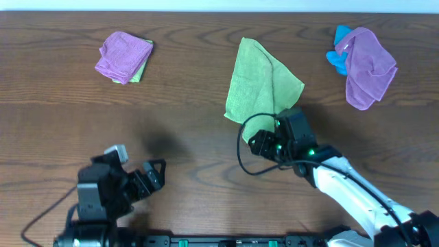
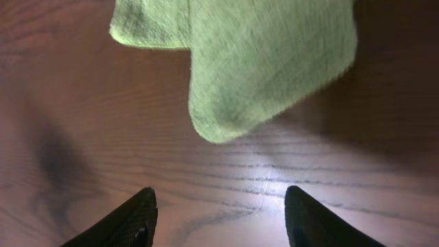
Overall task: Fold the cloth
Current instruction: 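Grasp the green cloth's lower right corner with the right gripper, then reach the left gripper to the cloth's left corner and grasp it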
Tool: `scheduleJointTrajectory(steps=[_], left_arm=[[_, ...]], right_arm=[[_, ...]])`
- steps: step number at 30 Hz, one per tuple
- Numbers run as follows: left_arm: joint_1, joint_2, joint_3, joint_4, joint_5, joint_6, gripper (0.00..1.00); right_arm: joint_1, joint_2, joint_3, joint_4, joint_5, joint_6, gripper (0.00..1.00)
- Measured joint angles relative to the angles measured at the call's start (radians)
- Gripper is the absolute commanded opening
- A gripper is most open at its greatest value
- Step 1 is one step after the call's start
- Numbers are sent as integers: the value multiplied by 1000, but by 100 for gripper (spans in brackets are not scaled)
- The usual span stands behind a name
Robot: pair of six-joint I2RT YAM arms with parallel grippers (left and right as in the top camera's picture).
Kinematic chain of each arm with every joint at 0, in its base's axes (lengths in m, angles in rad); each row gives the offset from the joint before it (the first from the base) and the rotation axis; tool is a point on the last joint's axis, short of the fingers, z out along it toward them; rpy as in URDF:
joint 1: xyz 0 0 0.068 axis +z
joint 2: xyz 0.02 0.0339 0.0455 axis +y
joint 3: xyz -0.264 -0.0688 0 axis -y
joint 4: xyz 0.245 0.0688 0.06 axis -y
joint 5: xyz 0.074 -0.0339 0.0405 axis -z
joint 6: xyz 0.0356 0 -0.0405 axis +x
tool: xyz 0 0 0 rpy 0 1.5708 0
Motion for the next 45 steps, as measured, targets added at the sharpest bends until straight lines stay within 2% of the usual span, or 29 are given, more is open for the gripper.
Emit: scheduleJointTrajectory(steps=[13,18,27,29,31,33,34,39,45], left_arm=[[0,420,331,-193,0,151,96],[0,482,393,-209,0,187,96],[0,489,410,-224,0,233,96],[0,489,411,-227,0,240,96],[0,489,412,-227,0,243,96],[0,489,413,-227,0,246,96],[0,489,414,-227,0,248,96],[0,489,414,-227,0,239,95],[0,489,414,-206,1,140,96]], right_arm=[[0,9,-149,277,47,166,55],[0,45,-159,354,82,203,54],[0,159,-159,512,101,245,50],[0,178,-158,547,101,254,45],[0,197,-158,574,103,259,27],[0,219,-158,589,107,268,4],[-1,226,-157,589,113,272,1],[-3,238,-160,610,113,276,1],[-3,166,-160,582,112,257,1]])
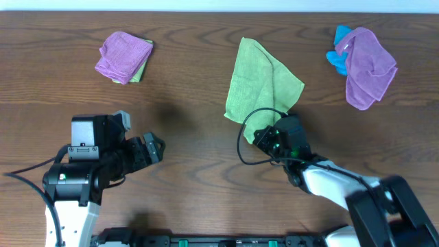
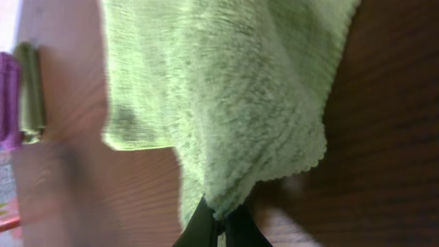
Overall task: Fold the cloth
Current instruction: 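Reach the left gripper to the cloth's left corner and grasp it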
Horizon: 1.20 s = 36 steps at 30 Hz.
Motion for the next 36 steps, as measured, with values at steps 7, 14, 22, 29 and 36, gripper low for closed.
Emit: scheduleJointTrajectory(steps=[7,14,22,29,36], left_arm=[[0,67,3,79,66,-89,96],[-11,275,5,211,181,-114,96],[-111,459,6,404,277,-121,96],[-210,537,6,560,304,-153,96],[-276,644,9,707,311,-174,96]], right_arm=[[-4,-224,0,-177,9,-34,1],[-61,-427,-3,-420,48,-90,1],[-150,-606,-4,-599,76,-154,1],[-198,-632,-4,-641,92,-187,1],[-198,-632,-4,-641,93,-195,1]])
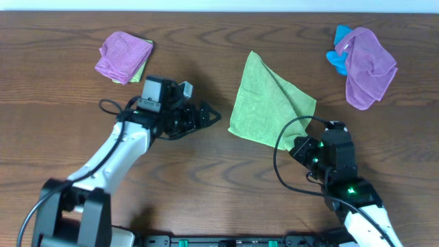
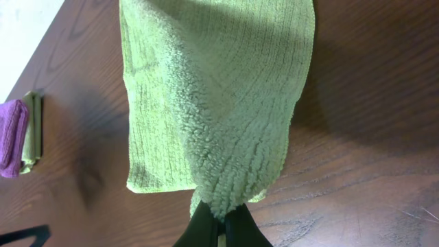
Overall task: Fold the cloth
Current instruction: 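Reach the left gripper to the cloth's left corner and grasp it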
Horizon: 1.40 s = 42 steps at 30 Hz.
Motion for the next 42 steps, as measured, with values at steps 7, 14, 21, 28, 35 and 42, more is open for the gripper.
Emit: scheduleJointTrajectory(steps=[7,14,21,28,35,42], left_arm=[[-9,127,0,132,26,-37,96],[-37,196,0,245,43,-90,97],[-80,253,0,294,53,-134,98],[-112,270,0,326,51,-157,100],[-144,270,0,348,13,-182,100],[-159,277,0,368,-18,-192,100]], right_arm=[[0,0,0,0,0,-3,1],[0,0,0,0,0,-3,1],[0,0,0,0,0,-3,2],[0,0,0,0,0,-3,1],[0,0,0,0,-1,-3,1],[0,0,0,0,-5,-3,1]])
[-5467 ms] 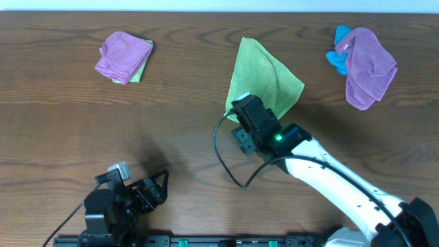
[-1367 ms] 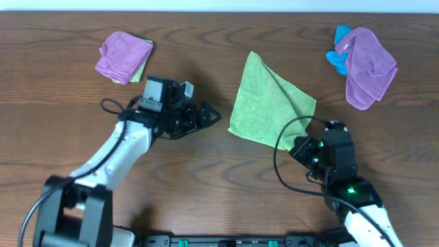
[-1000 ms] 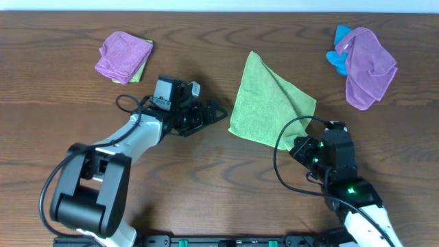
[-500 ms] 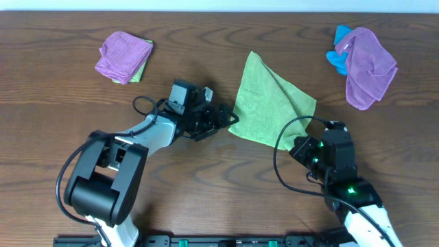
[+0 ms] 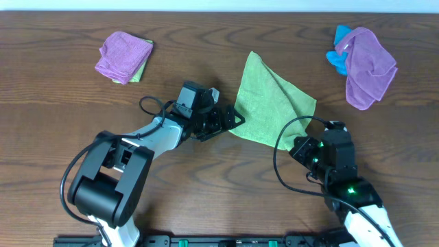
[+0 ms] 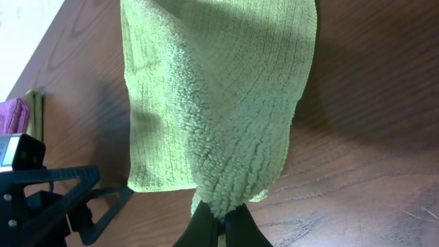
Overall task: Fold the cloth
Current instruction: 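Reach the left gripper to the cloth's left corner and grasp it, then lift the cloth with both grippers and lay it flat, spread out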
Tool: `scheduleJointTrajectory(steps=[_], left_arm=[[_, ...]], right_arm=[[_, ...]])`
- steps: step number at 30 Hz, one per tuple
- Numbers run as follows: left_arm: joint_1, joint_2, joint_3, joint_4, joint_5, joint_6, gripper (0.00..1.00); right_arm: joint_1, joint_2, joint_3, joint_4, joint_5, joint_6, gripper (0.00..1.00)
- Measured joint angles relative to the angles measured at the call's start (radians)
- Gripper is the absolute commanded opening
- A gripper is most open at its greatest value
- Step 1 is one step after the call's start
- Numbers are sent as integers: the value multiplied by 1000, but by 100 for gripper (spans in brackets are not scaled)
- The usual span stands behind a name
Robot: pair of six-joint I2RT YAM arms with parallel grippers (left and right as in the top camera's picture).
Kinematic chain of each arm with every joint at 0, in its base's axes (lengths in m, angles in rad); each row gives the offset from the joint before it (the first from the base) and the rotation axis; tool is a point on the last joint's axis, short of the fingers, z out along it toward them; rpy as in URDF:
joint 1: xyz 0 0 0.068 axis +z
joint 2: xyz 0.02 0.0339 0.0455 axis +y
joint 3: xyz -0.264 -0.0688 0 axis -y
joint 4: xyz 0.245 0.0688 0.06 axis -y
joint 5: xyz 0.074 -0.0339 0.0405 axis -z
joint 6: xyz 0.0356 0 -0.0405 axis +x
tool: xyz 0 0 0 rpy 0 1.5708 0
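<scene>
The green cloth (image 5: 271, 99) lies partly doubled over at the table's middle; it also fills the right wrist view (image 6: 219, 96). My right gripper (image 5: 302, 145) is shut on its near right corner, and the pinched fluffy fold bunches above the tips (image 6: 221, 221). My left gripper (image 5: 232, 122) is open, with its fingers just at the cloth's near left corner. It shows at the lower left of the wrist view (image 6: 96, 195), and I cannot tell whether it touches the cloth.
A folded purple cloth on a green one (image 5: 124, 56) lies at the back left. A crumpled purple cloth over a blue one (image 5: 365, 62) lies at the back right. The left arm stretches across the table's middle left.
My left gripper has moved right, from a little way left of the green cloth to its near left corner. The right gripper and the cloth have stayed where they were.
My right gripper stood open just short of the cloth's near corner, with the left arm back at the front left. Then the right was shut on that corner. Later the corner was held further right and the left gripper was left of the cloth; now it is at the cloth's edge.
</scene>
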Motion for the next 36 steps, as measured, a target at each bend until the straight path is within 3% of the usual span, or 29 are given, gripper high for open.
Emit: scheduleJointTrajectory(steps=[22,23,27,32,36], left_arm=[[-44,106,42,211,25,-147,100],[-50,107,44,211,25,-148,93],[-64,117,44,207,23,-160,82],[-69,122,44,202,23,-163,76],[-74,124,45,167,16,-157,61]], right_arm=[[0,0,0,0,-6,0,1],[0,0,0,0,-6,0,1],[0,0,0,0,-7,0,1],[0,0,0,1,-10,0,1],[0,0,0,2,-15,0,1]])
